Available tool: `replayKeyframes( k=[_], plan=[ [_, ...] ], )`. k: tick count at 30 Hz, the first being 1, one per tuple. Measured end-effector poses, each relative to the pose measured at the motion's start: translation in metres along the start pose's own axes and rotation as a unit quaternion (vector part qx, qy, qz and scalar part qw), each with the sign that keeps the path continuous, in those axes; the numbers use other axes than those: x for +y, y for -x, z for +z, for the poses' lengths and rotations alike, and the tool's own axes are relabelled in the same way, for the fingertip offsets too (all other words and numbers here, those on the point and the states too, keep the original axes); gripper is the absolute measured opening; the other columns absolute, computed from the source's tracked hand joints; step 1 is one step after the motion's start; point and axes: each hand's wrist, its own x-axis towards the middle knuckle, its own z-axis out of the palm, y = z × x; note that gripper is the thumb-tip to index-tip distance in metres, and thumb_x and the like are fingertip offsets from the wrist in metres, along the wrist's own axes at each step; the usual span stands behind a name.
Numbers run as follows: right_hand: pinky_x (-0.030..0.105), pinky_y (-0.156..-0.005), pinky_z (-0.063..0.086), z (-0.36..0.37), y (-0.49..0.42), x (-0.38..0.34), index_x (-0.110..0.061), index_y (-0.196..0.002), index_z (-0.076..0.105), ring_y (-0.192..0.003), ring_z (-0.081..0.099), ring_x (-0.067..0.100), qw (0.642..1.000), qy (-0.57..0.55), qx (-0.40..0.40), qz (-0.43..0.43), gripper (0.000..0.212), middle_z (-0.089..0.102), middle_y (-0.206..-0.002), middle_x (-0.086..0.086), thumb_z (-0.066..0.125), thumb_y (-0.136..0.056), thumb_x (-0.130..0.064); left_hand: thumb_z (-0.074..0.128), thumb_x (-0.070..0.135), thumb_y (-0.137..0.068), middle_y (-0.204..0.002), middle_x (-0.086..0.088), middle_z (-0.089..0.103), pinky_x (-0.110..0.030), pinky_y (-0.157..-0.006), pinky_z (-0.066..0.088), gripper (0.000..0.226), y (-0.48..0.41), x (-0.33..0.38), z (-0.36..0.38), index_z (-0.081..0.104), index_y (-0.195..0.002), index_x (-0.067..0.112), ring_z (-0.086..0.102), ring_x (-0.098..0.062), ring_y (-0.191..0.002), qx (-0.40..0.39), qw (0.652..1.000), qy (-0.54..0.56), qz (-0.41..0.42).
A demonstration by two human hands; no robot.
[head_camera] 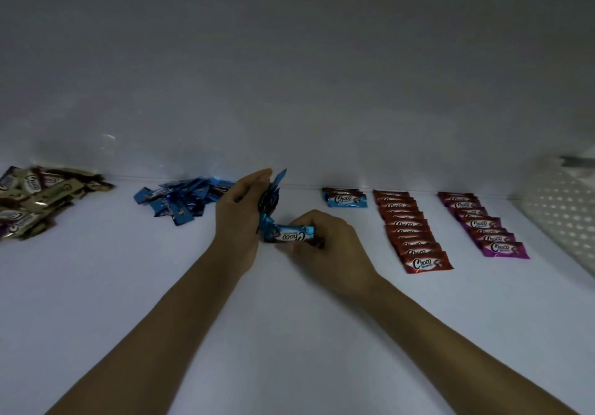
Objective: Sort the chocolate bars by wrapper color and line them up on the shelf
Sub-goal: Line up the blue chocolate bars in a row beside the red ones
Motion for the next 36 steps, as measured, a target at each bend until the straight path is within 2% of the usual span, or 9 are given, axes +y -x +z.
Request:
replayKeyframes(
  k=[5, 9, 12, 16, 21, 24, 28, 32, 36],
  plan=[
    [0.019, -0.064, 0.048, -0.010, 0.002, 0.002, -0.023, -0.088, 0.068, -0.068, 0.058, 0.005, 0.990, -0.132, 0.014, 0.044, 0.013, 0.067, -0.077, -0.007, 0.068, -0.086, -0.009, 0.054, 0.012, -0.095, -0.081, 0.000, 0.062, -0.021, -0.062, 0.043, 0.014, -0.004, -0.001, -0.002, 0.067, -0.099, 0.017, 0.055, -0.010, -0.070, 0.012, 1.000, 0.010, 0.003],
    [0.021, -0.058, 0.042, -0.013, 0.001, -0.001, -0.002, -0.074, 0.060, -0.062, 0.049, 0.014, 0.974, -0.203, 0.057, 0.085, 0.016, 0.058, -0.073, 0.018, 0.068, -0.085, -0.012, 0.056, 0.013, -0.095, -0.090, 0.002, 0.066, -0.016, -0.066, 0.050, 0.018, -0.003, -0.008, 0.000, 0.068, -0.092, 0.026, 0.062, -0.003, -0.075, 0.009, 0.994, -0.092, 0.053],
    [0.024, -0.070, 0.051, -0.014, 0.000, -0.001, 0.015, -0.091, 0.055, -0.071, 0.062, 0.011, 0.962, -0.258, 0.029, 0.080, 0.031, 0.063, -0.090, 0.028, 0.063, -0.090, -0.014, 0.057, 0.011, -0.094, -0.093, 0.002, 0.069, -0.014, -0.071, 0.052, 0.021, 0.000, -0.009, 0.002, 0.069, -0.090, 0.028, 0.065, -0.002, -0.080, 0.002, 0.986, -0.137, 0.091],
    [0.028, -0.074, 0.052, -0.007, -0.004, -0.011, 0.010, -0.096, 0.058, -0.085, 0.061, 0.022, 0.960, -0.277, -0.037, 0.016, 0.021, 0.061, -0.096, 0.028, 0.059, -0.092, -0.011, 0.054, 0.012, -0.095, -0.090, -0.005, 0.072, -0.040, -0.079, 0.055, 0.020, 0.003, -0.010, 0.001, 0.070, -0.088, 0.022, 0.067, -0.023, -0.086, -0.034, 0.985, -0.136, 0.099],
    [0.021, -0.072, 0.053, -0.002, -0.016, -0.022, 0.002, -0.107, 0.060, -0.083, 0.065, 0.013, 0.947, -0.317, -0.045, 0.024, 0.016, 0.066, -0.094, 0.010, 0.052, -0.095, -0.005, 0.030, 0.038, -0.100, -0.073, 0.007, 0.073, -0.020, -0.061, 0.053, 0.043, 0.012, -0.004, 0.008, 0.067, -0.088, 0.019, 0.069, -0.006, -0.072, -0.128, 0.989, -0.062, 0.051],
    [0.028, -0.082, 0.053, -0.002, -0.026, -0.025, 0.001, -0.118, 0.058, -0.096, 0.066, 0.020, 0.931, -0.353, -0.062, 0.064, 0.026, 0.067, -0.107, 0.014, 0.049, -0.097, -0.011, 0.035, 0.057, -0.082, -0.088, 0.005, 0.074, -0.023, -0.075, 0.054, 0.047, 0.011, -0.005, 0.006, 0.066, -0.098, 0.025, 0.069, -0.007, -0.089, -0.149, 0.986, -0.073, 0.031],
    [0.046, -0.097, 0.049, -0.008, -0.033, -0.019, 0.002, -0.121, 0.058, -0.112, 0.060, 0.034, 0.927, -0.354, -0.068, 0.104, 0.028, 0.062, -0.119, 0.023, 0.049, -0.097, -0.011, 0.047, 0.045, -0.086, -0.103, 0.007, 0.068, -0.022, -0.084, 0.051, 0.025, 0.008, -0.007, 0.001, 0.062, -0.103, 0.034, 0.064, -0.004, -0.100, -0.156, 0.972, -0.149, 0.088],
    [0.026, -0.071, 0.058, -0.027, -0.031, -0.010, 0.003, -0.105, 0.060, -0.082, 0.068, 0.027, 0.951, -0.281, 0.005, 0.129, 0.021, 0.067, -0.090, 0.020, 0.063, -0.089, -0.010, 0.057, 0.026, -0.091, -0.079, 0.015, 0.069, -0.017, -0.063, 0.051, 0.010, 0.006, -0.010, 0.001, 0.065, -0.096, 0.029, 0.064, -0.002, -0.073, -0.150, 0.967, -0.170, 0.115],
    [0.012, -0.053, 0.045, -0.052, -0.028, 0.008, -0.012, -0.094, 0.068, -0.063, 0.060, 0.002, 0.979, -0.151, 0.058, 0.121, 0.007, 0.069, -0.083, 0.003, 0.066, -0.088, -0.016, 0.059, 0.020, -0.092, -0.077, 0.003, 0.067, -0.018, -0.059, 0.049, 0.009, 0.003, -0.015, 0.000, 0.066, -0.095, 0.025, 0.055, -0.004, -0.060, -0.150, 0.962, -0.194, 0.123]
  ],
)
